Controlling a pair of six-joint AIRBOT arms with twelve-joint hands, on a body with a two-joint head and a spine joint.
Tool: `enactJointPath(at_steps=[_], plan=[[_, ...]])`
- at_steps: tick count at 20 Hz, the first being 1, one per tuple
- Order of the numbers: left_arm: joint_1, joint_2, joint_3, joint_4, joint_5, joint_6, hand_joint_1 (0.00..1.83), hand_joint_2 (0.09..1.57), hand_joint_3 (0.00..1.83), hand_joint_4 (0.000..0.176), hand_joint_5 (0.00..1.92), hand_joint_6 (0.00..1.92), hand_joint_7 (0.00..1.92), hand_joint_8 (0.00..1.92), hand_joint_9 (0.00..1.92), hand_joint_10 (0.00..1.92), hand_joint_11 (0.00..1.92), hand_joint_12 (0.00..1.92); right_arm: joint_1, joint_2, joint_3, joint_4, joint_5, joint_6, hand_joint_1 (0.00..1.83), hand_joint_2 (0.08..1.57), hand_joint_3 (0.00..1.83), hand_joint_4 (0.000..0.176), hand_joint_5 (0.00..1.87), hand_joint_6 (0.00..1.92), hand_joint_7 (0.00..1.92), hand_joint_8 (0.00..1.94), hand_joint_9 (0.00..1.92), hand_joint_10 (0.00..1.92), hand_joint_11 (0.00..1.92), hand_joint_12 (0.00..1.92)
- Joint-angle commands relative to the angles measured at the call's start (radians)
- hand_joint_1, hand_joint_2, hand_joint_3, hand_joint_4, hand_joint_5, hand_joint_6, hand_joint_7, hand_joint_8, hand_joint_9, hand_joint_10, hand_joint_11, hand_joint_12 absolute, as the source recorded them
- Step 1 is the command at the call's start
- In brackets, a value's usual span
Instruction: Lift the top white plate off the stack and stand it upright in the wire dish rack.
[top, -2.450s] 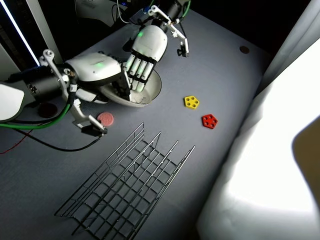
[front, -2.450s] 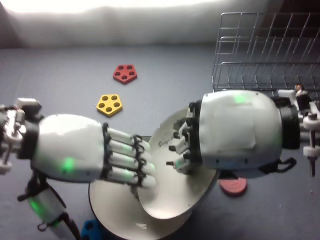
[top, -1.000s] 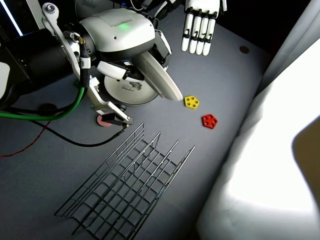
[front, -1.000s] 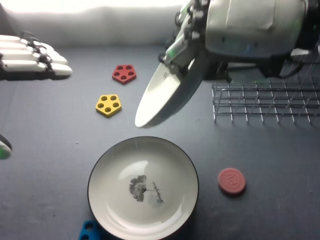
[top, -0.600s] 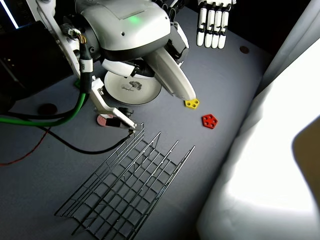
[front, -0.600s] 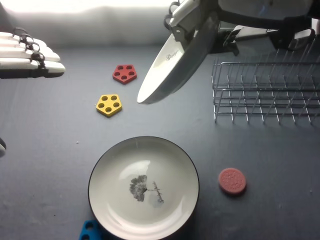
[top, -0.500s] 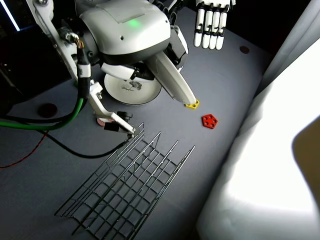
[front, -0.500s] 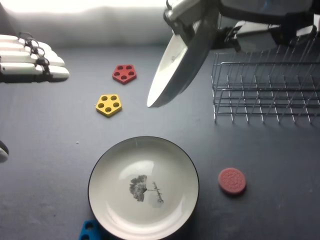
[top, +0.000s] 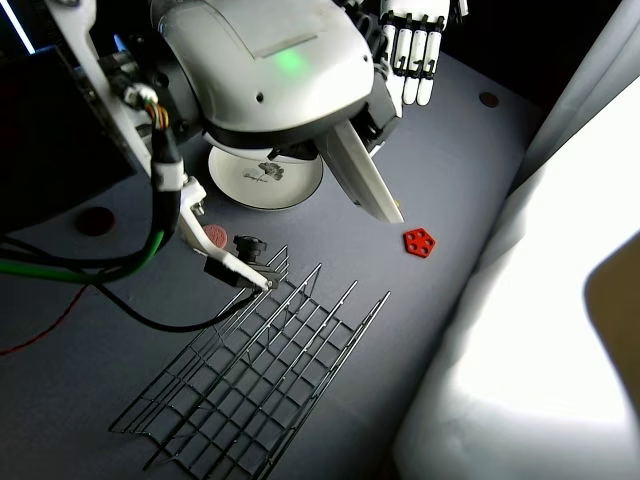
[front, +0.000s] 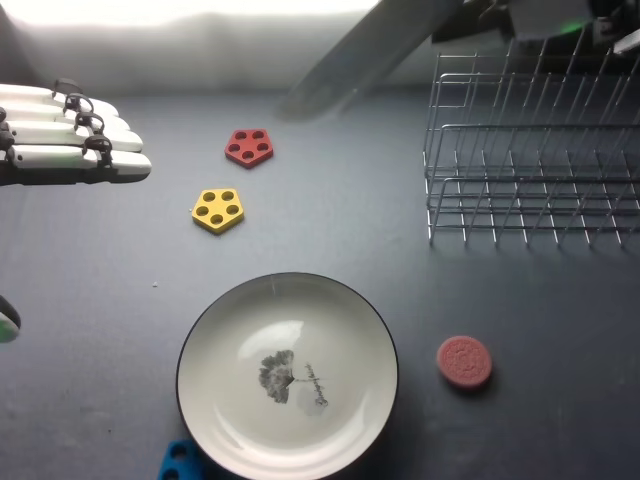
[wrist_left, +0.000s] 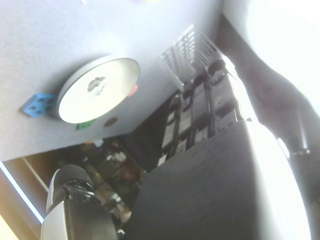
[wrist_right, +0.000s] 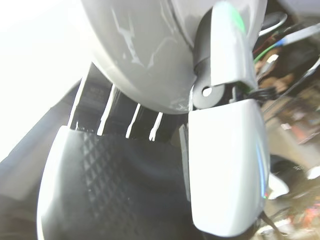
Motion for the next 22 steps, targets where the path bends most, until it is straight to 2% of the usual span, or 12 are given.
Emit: enactJointPath(at_steps=[1, 3, 4, 8, 15, 16, 17, 18, 19, 22], plan=[[-0.020, 0.006, 0.000, -0.082, -0.063, 0.002, 0.23, 0.88, 0.00, 0.000, 0.05, 0.00, 0.07, 0.01, 0.09, 0.01, 0.13, 0.03, 0.023, 0.014, 0.016, 0.087, 0.088, 0.041, 1.50, 1.04, 0.00, 0.000, 0.98, 0.88, 1.15, 0.51, 1.22, 0.55, 1.00, 1.34], [-0.020, 0.005, 0.000, -0.081, -0.065, 0.003, 0.23, 0.88, 0.00, 0.000, 0.05, 0.00, 0.07, 0.01, 0.09, 0.01, 0.13, 0.03, 0.031, 0.015, 0.020, 0.070, 0.085, 0.074, 1.50, 1.03, 0.00, 0.000, 0.98, 0.88, 1.14, 0.50, 1.23, 0.54, 1.00, 1.33], [-0.020, 0.004, 0.000, -0.078, -0.066, 0.004, 0.22, 0.88, 0.00, 0.000, 0.05, 0.00, 0.07, 0.00, 0.09, 0.00, 0.13, 0.03, 0.031, 0.015, 0.019, 0.060, 0.085, 0.090, 1.50, 1.03, 0.00, 0.000, 0.98, 0.87, 1.18, 0.44, 1.23, 0.54, 1.00, 1.33], [-0.021, 0.001, 0.000, -0.077, -0.071, 0.006, 0.20, 0.88, 0.00, 0.000, 0.05, 0.00, 0.07, 0.00, 0.09, 0.00, 0.12, 0.03, 0.031, 0.015, 0.042, 0.064, 0.097, 0.108, 1.50, 1.03, 0.00, 0.000, 0.99, 0.88, 1.19, 0.43, 1.23, 0.51, 1.00, 1.34], [-0.021, -0.001, -0.001, -0.078, -0.073, 0.005, 0.22, 0.87, 0.00, 0.000, 0.06, 0.00, 0.07, 0.00, 0.09, 0.00, 0.13, 0.03, 0.031, 0.015, 0.111, 0.073, 0.123, 0.335, 1.50, 1.03, 0.00, 0.000, 1.01, 0.86, 1.22, 0.42, 1.19, 0.54, 0.97, 1.36], [-0.021, -0.001, -0.001, -0.078, -0.073, 0.005, 0.21, 0.88, 0.00, 0.000, 0.06, 0.00, 0.07, 0.00, 0.09, 0.00, 0.13, 0.03, 0.036, 0.015, 0.123, 0.080, 0.127, 0.362, 1.42, 1.03, 0.00, 0.000, 1.04, 0.89, 1.23, 0.46, 1.16, 0.69, 1.02, 0.85], [-0.021, -0.001, -0.001, -0.079, -0.073, 0.005, 0.22, 0.88, 0.00, 0.000, 0.05, 0.00, 0.06, 0.00, 0.08, 0.00, 0.11, 0.02, 0.043, 0.015, 0.133, 0.082, 0.128, 0.392, 1.40, 1.04, 0.00, 0.000, 1.03, 0.92, 1.21, 0.52, 1.13, 0.75, 1.10, 0.58], [-0.021, -0.001, -0.001, -0.083, -0.073, 0.005, 0.23, 0.88, 0.00, 0.000, 0.05, 0.00, 0.06, 0.00, 0.07, 0.00, 0.11, 0.02, 0.050, 0.015, 0.146, 0.082, 0.129, 0.433, 1.40, 1.04, 0.00, 0.000, 1.04, 0.92, 1.20, 0.54, 1.14, 0.75, 1.16, 0.43], [-0.021, -0.001, -0.001, -0.085, -0.072, 0.005, 0.22, 0.88, 0.00, 0.000, 0.06, 0.00, 0.07, 0.00, 0.08, 0.00, 0.12, 0.02, 0.052, 0.015, 0.154, 0.082, 0.129, 0.462, 1.40, 1.03, 0.00, 0.000, 1.03, 0.91, 1.19, 0.52, 1.18, 0.73, 1.22, 0.34], [-0.021, -0.001, -0.001, -0.087, -0.073, 0.005, 0.20, 0.88, 0.00, 0.000, 0.05, 0.00, 0.07, 0.00, 0.08, 0.00, 0.12, 0.02, 0.054, 0.015, 0.185, 0.082, 0.129, 0.553, 1.40, 1.04, 0.00, 0.000, 1.02, 0.92, 1.17, 0.54, 1.18, 0.76, 1.25, 0.30]])
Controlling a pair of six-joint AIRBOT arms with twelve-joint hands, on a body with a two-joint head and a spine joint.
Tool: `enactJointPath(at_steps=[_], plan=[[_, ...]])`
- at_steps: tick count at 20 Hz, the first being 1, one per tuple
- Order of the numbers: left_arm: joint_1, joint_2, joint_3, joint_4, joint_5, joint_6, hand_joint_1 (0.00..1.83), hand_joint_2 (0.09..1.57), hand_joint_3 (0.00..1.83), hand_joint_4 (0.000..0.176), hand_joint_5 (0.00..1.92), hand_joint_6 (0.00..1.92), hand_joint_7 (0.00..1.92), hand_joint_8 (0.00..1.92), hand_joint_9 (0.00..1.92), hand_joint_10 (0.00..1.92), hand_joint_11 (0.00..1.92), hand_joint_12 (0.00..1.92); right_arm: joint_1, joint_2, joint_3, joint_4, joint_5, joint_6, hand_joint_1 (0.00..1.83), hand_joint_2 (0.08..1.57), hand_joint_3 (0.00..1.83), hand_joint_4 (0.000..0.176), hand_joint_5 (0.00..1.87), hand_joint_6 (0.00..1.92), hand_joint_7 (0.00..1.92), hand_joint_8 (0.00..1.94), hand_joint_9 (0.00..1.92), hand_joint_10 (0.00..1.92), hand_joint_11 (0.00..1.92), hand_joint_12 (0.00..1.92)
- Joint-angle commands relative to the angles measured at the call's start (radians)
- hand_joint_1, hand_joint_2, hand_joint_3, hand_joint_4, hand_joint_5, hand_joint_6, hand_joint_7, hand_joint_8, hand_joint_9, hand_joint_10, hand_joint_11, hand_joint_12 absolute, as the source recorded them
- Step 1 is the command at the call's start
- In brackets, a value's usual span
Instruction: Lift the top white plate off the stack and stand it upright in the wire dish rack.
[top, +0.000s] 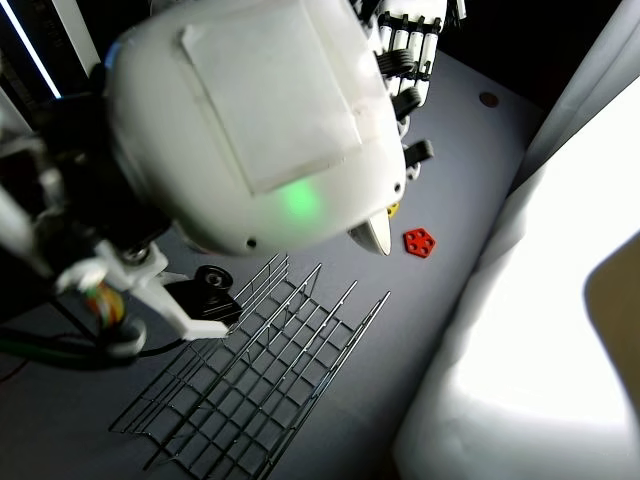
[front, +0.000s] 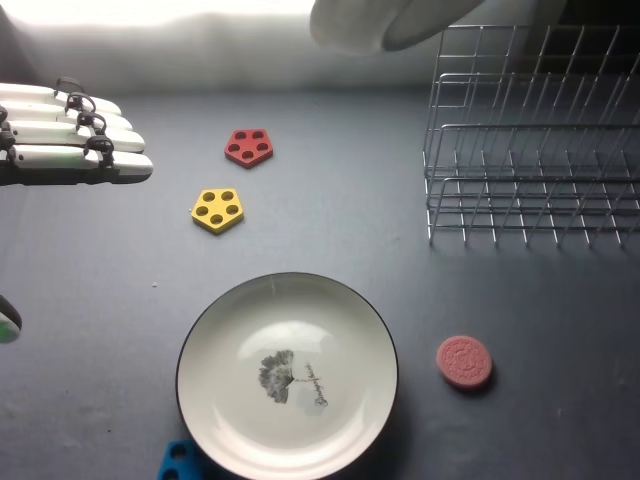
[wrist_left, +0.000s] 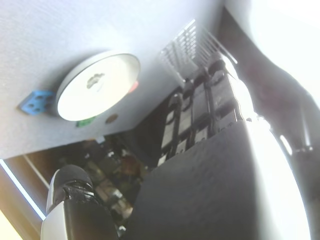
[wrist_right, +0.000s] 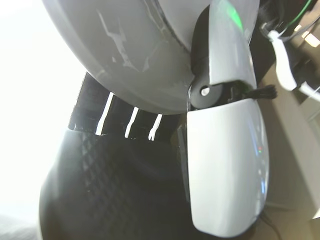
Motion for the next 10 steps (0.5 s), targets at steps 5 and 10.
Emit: enactJointPath(at_steps=[5, 10], plan=[[-0.021, 0.001, -0.004, -0.082, -0.062, 0.001, 0.21, 0.88, 0.00, 0.000, 0.05, 0.00, 0.06, 0.00, 0.07, 0.00, 0.11, 0.02, 0.004, 0.015, 0.024, 0.101, 0.075, 0.069, 1.40, 1.04, 0.00, 0.000, 0.98, 0.94, 1.15, 0.64, 1.15, 0.77, 1.28, 0.22], [-0.021, 0.001, -0.008, -0.082, -0.061, 0.001, 0.20, 0.88, 0.00, 0.000, 0.03, 0.00, 0.05, 0.00, 0.06, 0.00, 0.11, 0.02, -0.046, 0.015, 0.037, 0.097, 0.069, 0.131, 1.50, 1.04, 0.00, 0.000, 0.98, 0.89, 1.17, 0.49, 1.16, 0.61, 0.99, 1.34]])
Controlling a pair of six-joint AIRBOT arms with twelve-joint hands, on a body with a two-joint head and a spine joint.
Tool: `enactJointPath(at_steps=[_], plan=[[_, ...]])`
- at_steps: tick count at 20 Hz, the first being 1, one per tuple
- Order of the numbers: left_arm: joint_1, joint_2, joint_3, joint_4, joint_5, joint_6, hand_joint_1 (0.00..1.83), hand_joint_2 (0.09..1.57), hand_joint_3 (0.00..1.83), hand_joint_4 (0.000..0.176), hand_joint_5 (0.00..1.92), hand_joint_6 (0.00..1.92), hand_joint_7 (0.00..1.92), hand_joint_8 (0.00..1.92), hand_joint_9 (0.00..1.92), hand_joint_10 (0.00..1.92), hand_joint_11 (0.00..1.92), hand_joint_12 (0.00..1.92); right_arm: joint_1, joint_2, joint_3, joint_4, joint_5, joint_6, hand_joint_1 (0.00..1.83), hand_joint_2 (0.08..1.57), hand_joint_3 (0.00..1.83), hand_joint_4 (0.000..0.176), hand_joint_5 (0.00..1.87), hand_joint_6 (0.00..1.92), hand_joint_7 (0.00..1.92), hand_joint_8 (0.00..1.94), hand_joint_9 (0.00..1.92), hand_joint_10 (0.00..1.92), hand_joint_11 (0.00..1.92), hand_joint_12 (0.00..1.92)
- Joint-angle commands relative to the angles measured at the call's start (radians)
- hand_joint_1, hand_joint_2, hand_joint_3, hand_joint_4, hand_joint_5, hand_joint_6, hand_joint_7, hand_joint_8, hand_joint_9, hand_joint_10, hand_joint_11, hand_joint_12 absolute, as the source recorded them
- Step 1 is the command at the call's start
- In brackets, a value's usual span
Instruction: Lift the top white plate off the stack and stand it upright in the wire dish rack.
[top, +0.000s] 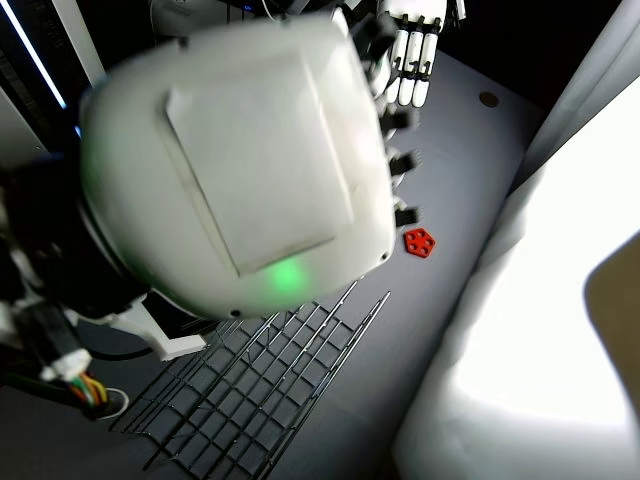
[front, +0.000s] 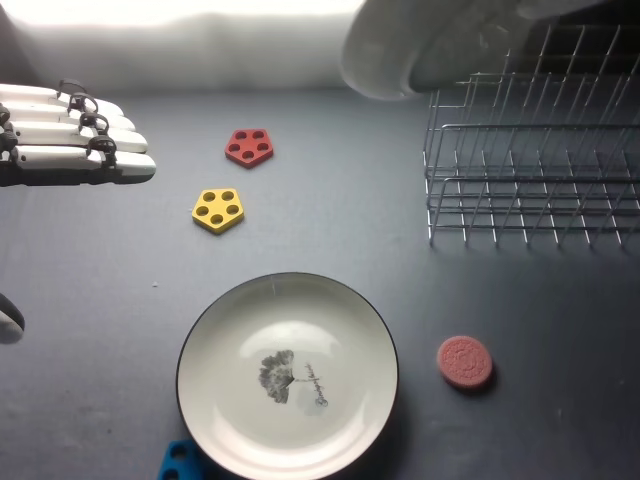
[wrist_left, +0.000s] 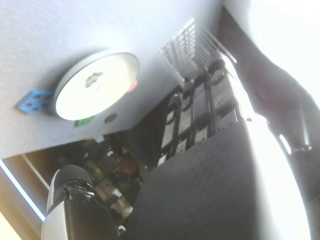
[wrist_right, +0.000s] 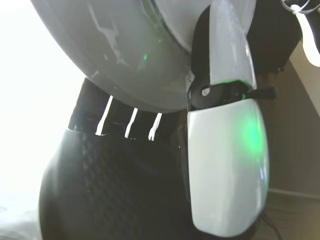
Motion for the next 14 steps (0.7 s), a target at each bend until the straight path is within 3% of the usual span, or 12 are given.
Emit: enactJointPath(at_steps=[1, 2, 3, 4, 8, 9, 10, 11, 12, 13, 14], plan=[[-0.021, 0.004, -0.006, -0.079, -0.062, 0.001, 0.20, 0.88, 0.00, 0.000, 0.03, 0.00, 0.05, 0.00, 0.07, 0.00, 0.11, 0.02, 0.009, 0.016, 0.012, 0.126, 0.070, 0.034, 1.50, 1.03, 0.00, 0.000, 0.99, 0.86, 1.19, 0.46, 1.19, 0.57, 1.00, 1.34], [-0.021, 0.004, -0.006, -0.079, -0.063, 0.001, 0.19, 0.88, 0.00, 0.000, 0.04, 0.00, 0.05, 0.00, 0.08, 0.01, 0.12, 0.02, -0.002, 0.016, 0.018, 0.128, 0.068, 0.057, 1.42, 1.03, 0.00, 0.000, 1.01, 0.89, 1.20, 0.51, 1.20, 0.68, 1.05, 0.84], [-0.021, 0.004, -0.007, -0.079, -0.063, 0.001, 0.20, 0.88, 0.00, 0.000, 0.04, 0.00, 0.05, 0.00, 0.07, 0.01, 0.12, 0.02, -0.011, 0.016, 0.026, 0.144, 0.068, 0.063, 1.48, 1.04, 0.00, 0.000, 0.98, 0.89, 1.18, 0.48, 1.19, 0.60, 1.00, 1.25], [-0.021, 0.004, -0.007, -0.079, -0.063, 0.001, 0.20, 0.88, 0.00, 0.000, 0.04, 0.00, 0.05, 0.00, 0.07, 0.00, 0.11, 0.02, -0.014, 0.016, 0.034, 0.156, 0.068, 0.062, 1.50, 1.03, 0.00, 0.000, 0.99, 0.87, 1.20, 0.41, 1.21, 0.55, 0.99, 1.33], [-0.021, 0.004, -0.008, -0.079, -0.063, 0.001, 0.22, 0.88, 0.00, 0.000, 0.04, 0.00, 0.05, 0.00, 0.07, 0.00, 0.11, 0.02, -0.014, 0.016, 0.045, 0.163, 0.061, 0.056, 1.50, 1.03, 0.00, 0.000, 1.01, 0.85, 1.23, 0.38, 1.24, 0.49, 0.99, 1.34], [-0.021, 0.004, -0.008, -0.079, -0.063, 0.001, 0.20, 0.87, 0.00, 0.000, 0.05, 0.00, 0.06, 0.00, 0.08, 0.01, 0.13, 0.02, -0.014, 0.018, 0.045, 0.162, 0.060, 0.056, 1.42, 1.03, 0.00, 0.000, 1.02, 0.89, 1.22, 0.45, 1.22, 0.63, 1.06, 0.83], [-0.021, 0.004, -0.008, -0.079, -0.064, 0.001, 0.20, 0.88, 0.00, 0.000, 0.04, 0.00, 0.06, 0.00, 0.08, 0.00, 0.12, 0.02, -0.014, 0.020, 0.044, 0.159, 0.060, 0.056, 1.40, 1.03, 0.00, 0.000, 1.01, 0.93, 1.19, 0.53, 1.20, 0.69, 1.15, 0.56], [-0.021, 0.004, -0.008, -0.079, -0.064, 0.001, 0.20, 0.88, 0.00, 0.000, 0.04, 0.00, 0.06, 0.00, 0.08, 0.00, 0.12, 0.02, -0.014, 0.021, 0.044, 0.158, 0.059, 0.056, 1.40, 1.04, 0.00, 0.000, 1.00, 0.95, 1.17, 0.56, 1.19, 0.72, 1.21, 0.41], [-0.021, 0.004, -0.009, -0.079, -0.064, 0.001, 0.20, 0.88, 0.00, 0.000, 0.04, 0.00, 0.06, 0.00, 0.08, 0.00, 0.12, 0.02, -0.014, 0.023, 0.043, 0.155, 0.054, 0.056, 1.48, 1.03, 0.00, 0.000, 1.02, 0.84, 1.22, 0.41, 1.22, 0.55, 1.04, 1.15], [-0.020, 0.004, -0.011, -0.079, -0.064, 0.001, 0.20, 0.88, 0.00, 0.000, 0.04, 0.00, 0.06, 0.00, 0.08, 0.00, 0.12, 0.02, -0.014, 0.026, 0.040, 0.152, 0.047, 0.060, 1.50, 1.02, 0.00, 0.000, 1.02, 0.82, 1.23, 0.38, 1.23, 0.52, 1.00, 1.30], [-0.020, 0.004, -0.011, -0.079, -0.064, 0.001, 0.20, 0.88, 0.00, 0.000, 0.05, 0.00, 0.06, 0.00, 0.09, 0.01, 0.12, 0.02, -0.014, 0.034, 0.036, 0.152, 0.041, 0.066, 1.42, 1.02, 0.00, 0.000, 1.05, 0.86, 1.22, 0.45, 1.23, 0.62, 1.06, 0.83]])
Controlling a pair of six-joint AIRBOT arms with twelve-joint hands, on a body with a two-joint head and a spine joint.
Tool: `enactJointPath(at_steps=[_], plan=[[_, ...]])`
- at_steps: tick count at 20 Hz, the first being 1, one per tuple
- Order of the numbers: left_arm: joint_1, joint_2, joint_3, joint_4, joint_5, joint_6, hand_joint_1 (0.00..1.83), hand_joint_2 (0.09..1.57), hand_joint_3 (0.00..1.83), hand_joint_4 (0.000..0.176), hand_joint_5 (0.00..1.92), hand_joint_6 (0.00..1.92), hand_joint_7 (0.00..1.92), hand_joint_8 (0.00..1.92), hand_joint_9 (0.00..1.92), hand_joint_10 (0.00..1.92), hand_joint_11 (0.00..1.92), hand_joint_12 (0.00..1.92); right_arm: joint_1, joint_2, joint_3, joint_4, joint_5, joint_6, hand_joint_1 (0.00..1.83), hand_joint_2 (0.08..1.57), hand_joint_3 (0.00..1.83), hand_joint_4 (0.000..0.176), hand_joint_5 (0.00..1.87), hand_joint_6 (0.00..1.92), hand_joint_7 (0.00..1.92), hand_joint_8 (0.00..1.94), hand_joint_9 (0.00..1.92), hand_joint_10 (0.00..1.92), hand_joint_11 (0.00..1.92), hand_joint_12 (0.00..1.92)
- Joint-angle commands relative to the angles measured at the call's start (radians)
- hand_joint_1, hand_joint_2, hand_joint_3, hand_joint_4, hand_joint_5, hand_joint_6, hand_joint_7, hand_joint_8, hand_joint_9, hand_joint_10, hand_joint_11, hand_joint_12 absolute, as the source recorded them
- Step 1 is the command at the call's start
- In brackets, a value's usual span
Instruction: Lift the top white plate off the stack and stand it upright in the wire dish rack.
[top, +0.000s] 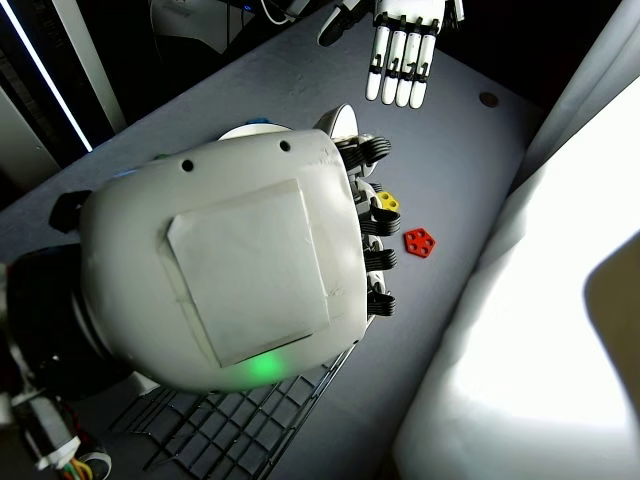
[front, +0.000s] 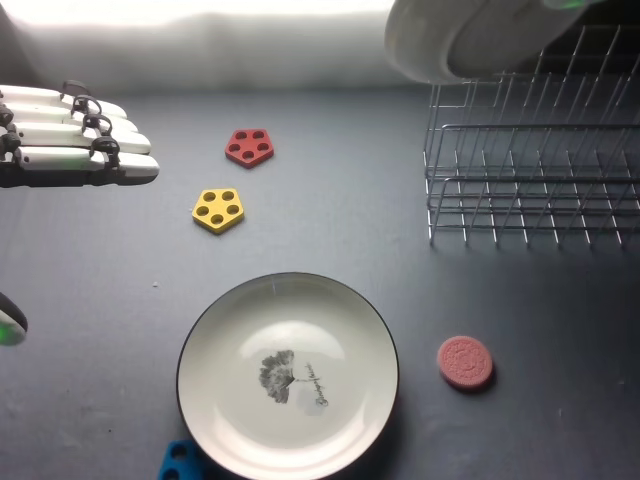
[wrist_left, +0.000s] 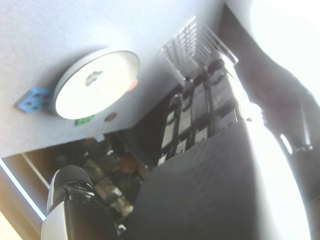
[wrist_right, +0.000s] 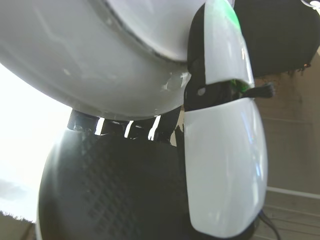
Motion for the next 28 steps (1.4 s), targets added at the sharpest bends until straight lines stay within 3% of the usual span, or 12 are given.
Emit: enactJointPath(at_steps=[1, 3, 6, 7, 9, 12, 15, 18, 19, 21, 23, 28], plan=[[-0.020, 0.005, -0.006, -0.077, -0.063, 0.001, 0.21, 0.87, 0.00, 0.000, 0.05, 0.00, 0.07, 0.00, 0.09, 0.00, 0.13, 0.02, 0.012, 0.027, 0.001, 0.103, 0.064, 0.033, 1.40, 1.04, 0.00, 0.000, 1.03, 0.91, 1.17, 0.54, 1.19, 0.71, 1.13, 0.57], [-0.020, 0.005, -0.007, -0.078, -0.063, 0.001, 0.23, 0.88, 0.00, 0.000, 0.03, 0.00, 0.04, 0.00, 0.06, 0.00, 0.11, 0.01, 0.013, 0.039, -0.008, 0.104, 0.064, 0.047, 1.40, 1.04, 0.00, 0.000, 1.02, 0.92, 1.17, 0.58, 1.18, 0.72, 1.24, 0.33], [-0.020, 0.006, -0.007, -0.078, -0.064, 0.001, 0.23, 0.88, 0.00, 0.000, 0.05, 0.01, 0.07, 0.01, 0.09, 0.01, 0.14, 0.03, 0.020, 0.060, -0.025, 0.104, 0.063, 0.048, 1.40, 1.03, 0.00, 0.000, 1.01, 0.89, 1.17, 0.62, 1.22, 0.66, 1.29, 0.25], [-0.020, 0.006, -0.007, -0.078, -0.064, 0.000, 0.22, 0.87, 0.00, 0.000, 0.05, 0.01, 0.07, 0.01, 0.09, 0.01, 0.14, 0.03, 0.021, 0.065, -0.028, 0.105, 0.063, 0.048, 1.48, 1.02, 0.00, 0.000, 1.03, 0.81, 1.20, 0.45, 1.27, 0.47, 1.09, 1.07], [-0.020, 0.006, -0.007, -0.078, -0.064, -0.001, 0.22, 0.87, 0.00, 0.000, 0.05, 0.01, 0.07, 0.01, 0.09, 0.01, 0.14, 0.03, 0.022, 0.085, -0.038, 0.114, 0.059, 0.048, 1.50, 1.02, 0.00, 0.000, 1.03, 0.79, 1.21, 0.41, 1.28, 0.43, 1.04, 1.24], [-0.020, 0.007, -0.007, -0.078, -0.065, -0.002, 0.23, 0.88, 0.00, 0.000, 0.05, 0.00, 0.07, 0.01, 0.09, 0.00, 0.13, 0.02, 0.022, 0.114, -0.061, 0.116, 0.056, 0.051, 1.50, 1.02, 0.00, 0.000, 1.04, 0.82, 1.24, 0.31, 1.28, 0.43, 1.02, 1.29], [-0.020, 0.007, -0.011, -0.078, -0.065, -0.003, 0.22, 0.87, 0.00, 0.000, 0.06, 0.01, 0.08, 0.01, 0.10, 0.01, 0.14, 0.03, 0.021, 0.136, -0.074, 0.116, 0.054, 0.055, 1.50, 1.03, 0.00, 0.000, 1.00, 0.88, 1.18, 0.45, 1.25, 0.47, 1.00, 1.32], [-0.019, 0.009, -0.016, -0.077, -0.060, -0.003, 0.21, 0.88, 0.00, 0.000, 0.04, 0.00, 0.06, 0.00, 0.07, 0.00, 0.11, 0.01, 0.005, 0.146, -0.079, 0.116, 0.054, 0.083, 1.50, 1.02, 0.00, 0.000, 1.01, 0.87, 1.20, 0.40, 1.25, 0.47, 1.01, 1.31], [-0.019, 0.009, -0.016, -0.077, -0.060, -0.003, 0.21, 0.88, 0.00, 0.000, 0.03, 0.00, 0.05, 0.00, 0.06, 0.00, 0.10, 0.01, -0.002, 0.149, -0.081, 0.115, 0.054, 0.095, 1.49, 1.11, 0.00, 0.000, 0.85, 1.08, 0.98, 0.74, 1.05, 0.79, 0.85, 1.48], [-0.019, 0.009, -0.016, -0.077, -0.060, -0.003, 0.21, 0.88, 0.00, 0.000, 0.03, 0.00, 0.04, 0.00, 0.05, 0.00, 0.09, 0.00, -0.014, 0.153, -0.087, 0.103, 0.054, 0.110, 1.50, 1.05, 0.00, 0.000, 0.98, 0.96, 1.11, 0.54, 1.17, 0.60, 0.96, 1.37], [-0.019, 0.009, -0.016, -0.077, -0.061, -0.003, 0.20, 0.88, 0.00, 0.000, 0.01, 0.00, 0.02, 0.00, 0.04, 0.00, 0.09, 0.00, -0.029, 0.156, -0.090, 0.102, 0.054, 0.112, 1.48, 1.13, 0.00, 0.000, 0.79, 1.18, 0.91, 0.85, 0.96, 0.92, 0.80, 1.56], [-0.019, 0.011, -0.024, -0.047, -0.040, -0.002, 0.23, 0.88, 0.00, 0.000, 0.02, 0.00, 0.05, 0.01, 0.07, 0.01, 0.12, 0.01, -0.047, 0.161, -0.088, 0.102, 0.054, 0.115, 1.48, 1.13, 0.00, 0.000, 0.78, 1.17, 0.92, 0.89, 0.96, 0.91, 0.79, 1.57]])
